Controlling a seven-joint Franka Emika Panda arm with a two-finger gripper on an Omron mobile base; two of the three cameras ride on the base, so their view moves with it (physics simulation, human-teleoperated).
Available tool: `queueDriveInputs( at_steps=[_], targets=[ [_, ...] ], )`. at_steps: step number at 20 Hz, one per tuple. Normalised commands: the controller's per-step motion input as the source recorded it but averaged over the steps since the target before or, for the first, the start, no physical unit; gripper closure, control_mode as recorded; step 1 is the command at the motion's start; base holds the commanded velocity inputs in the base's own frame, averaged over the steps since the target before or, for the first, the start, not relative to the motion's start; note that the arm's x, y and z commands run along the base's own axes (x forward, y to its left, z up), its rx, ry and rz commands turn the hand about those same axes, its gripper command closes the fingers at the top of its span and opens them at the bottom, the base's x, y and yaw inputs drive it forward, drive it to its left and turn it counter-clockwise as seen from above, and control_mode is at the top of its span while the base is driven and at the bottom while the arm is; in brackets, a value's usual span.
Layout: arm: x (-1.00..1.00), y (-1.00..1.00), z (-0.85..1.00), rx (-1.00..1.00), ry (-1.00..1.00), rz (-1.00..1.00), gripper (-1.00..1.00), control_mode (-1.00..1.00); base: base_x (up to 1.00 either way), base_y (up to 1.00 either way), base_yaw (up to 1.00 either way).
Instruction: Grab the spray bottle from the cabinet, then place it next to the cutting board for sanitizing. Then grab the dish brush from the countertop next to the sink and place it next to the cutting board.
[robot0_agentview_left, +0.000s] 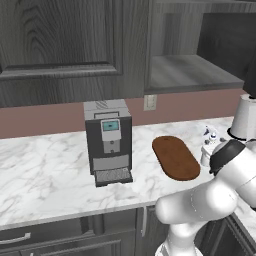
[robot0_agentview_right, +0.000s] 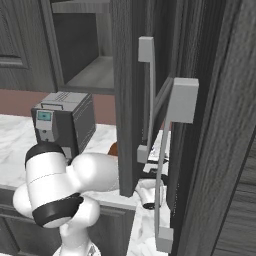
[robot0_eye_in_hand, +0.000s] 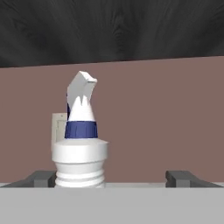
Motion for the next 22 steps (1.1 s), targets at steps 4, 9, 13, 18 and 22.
queueDriveInputs(
  at_steps=[4, 9, 13, 18, 22],
  targets=[
    [-0.26, 0.0, 0.0, 0.0, -0.04, 0.0, -1.0, -1.0, 0.0, 0.0, 0.0],
    [-0.55, 0.01, 0.1, 0.0, -0.09, 0.0, -1.0, -1.0, 0.0, 0.0, 0.0],
    [-0.43, 0.0, 0.27, 0.0, -0.08, 0.0, -1.0, -1.0, 0.0, 0.0, 0.0],
    [-0.36, 0.08, 0.36, 0.0, -0.07, 0.0, -1.0, -1.0, 0.0, 0.0, 0.0],
    [-0.4, 0.19, 0.47, 0.0, -0.03, 0.0, -1.0, -1.0, 0.0, 0.0, 0.0]
  ],
)
